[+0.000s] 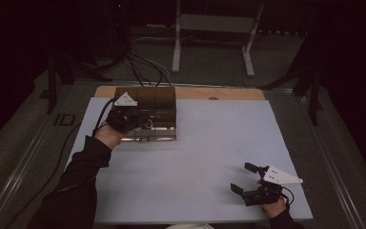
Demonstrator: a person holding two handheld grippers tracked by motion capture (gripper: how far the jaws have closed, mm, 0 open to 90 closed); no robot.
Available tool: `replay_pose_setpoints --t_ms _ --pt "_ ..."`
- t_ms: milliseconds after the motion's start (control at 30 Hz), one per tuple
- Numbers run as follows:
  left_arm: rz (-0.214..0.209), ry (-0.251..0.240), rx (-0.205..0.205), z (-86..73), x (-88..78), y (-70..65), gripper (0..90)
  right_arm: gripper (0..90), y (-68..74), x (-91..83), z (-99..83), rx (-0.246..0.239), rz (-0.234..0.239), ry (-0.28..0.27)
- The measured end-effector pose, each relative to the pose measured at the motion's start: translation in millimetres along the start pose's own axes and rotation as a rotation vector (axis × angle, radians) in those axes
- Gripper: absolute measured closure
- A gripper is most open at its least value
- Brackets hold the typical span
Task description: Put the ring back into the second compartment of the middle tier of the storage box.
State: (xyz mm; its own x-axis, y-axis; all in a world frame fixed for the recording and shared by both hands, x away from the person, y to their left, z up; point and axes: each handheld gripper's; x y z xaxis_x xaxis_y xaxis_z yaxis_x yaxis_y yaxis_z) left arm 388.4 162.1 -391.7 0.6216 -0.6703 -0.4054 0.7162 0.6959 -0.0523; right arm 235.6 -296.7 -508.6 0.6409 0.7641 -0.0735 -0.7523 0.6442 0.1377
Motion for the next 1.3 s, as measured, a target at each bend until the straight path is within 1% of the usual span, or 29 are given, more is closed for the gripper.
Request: replay_pose_setpoints --t_ms 200,267,333,367,400,533,600,700,1067,1100,1267,1300 --pt "0.016 -0.003 -0.011 -0.1 3.2 6.1 90.0 1.0 0.1 0.2 -0.3 -0.001 0.001 0.003" --pt "0.026 0.002 -0.021 -1.2 6.4 10.5 90.0 1.0 -0.1 0.3 0.1 0.003 0.000 -0.003" --pt "0.025 0.001 -0.027 -1.6 7.3 11.6 90.0 1.0 0.0 0.3 -0.3 -0.002 0.000 0.002" --pt "0.035 0.002 -0.032 -2.8 10.1 13.6 90.0 1.0 0.2 0.3 -0.4 -0.002 0.002 0.004" --pt "0.035 0.002 -0.032 -2.8 10.1 13.6 90.0 1.0 0.2 0.3 -0.4 -0.002 0.002 0.004" --pt "0.045 0.019 -0.042 -7.5 17.4 18.0 90.0 1.0 0.0 0.0 -0.3 -0.002 0.001 0.002" --pt "0.047 0.023 -0.042 -8.3 18.4 18.7 90.0 1.0 -0.2 0.0 -0.2 -0.002 0.001 0.002" --pt "0.050 0.030 -0.060 -14.0 23.4 22.9 90.0 1.0 0.1 -0.1 -0.1 -0.001 0.001 0.001" --pt "0.064 0.052 -0.084 -25.5 32.3 29.9 89.9 1.0 0.0 0.2 -0.2 0.000 0.003 0.002" --pt "0.063 0.057 -0.092 -27.5 34.1 31.0 89.9 1.0 0.1 0.0 -0.4 -0.002 0.004 0.004" --pt "0.065 0.070 -0.093 -31.5 38.1 31.6 89.9 1.0 -0.2 0.2 -0.2 0.000 0.004 0.002" --pt "0.070 0.077 -0.088 -32.9 39.5 31.8 89.9 1.0 -0.1 0.1 -0.3 -0.001 0.004 0.003"
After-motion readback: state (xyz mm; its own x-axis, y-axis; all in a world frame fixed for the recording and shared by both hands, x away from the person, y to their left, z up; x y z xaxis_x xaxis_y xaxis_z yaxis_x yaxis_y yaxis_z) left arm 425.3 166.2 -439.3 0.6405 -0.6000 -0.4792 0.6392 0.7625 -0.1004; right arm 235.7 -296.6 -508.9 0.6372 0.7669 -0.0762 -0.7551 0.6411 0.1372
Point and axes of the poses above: each handheld gripper's, and its own axes: x roughly forward along the jaws, z roughly out of its top, y roughly to its left, and after that the axes turned 15 degrees about -y, right-handed
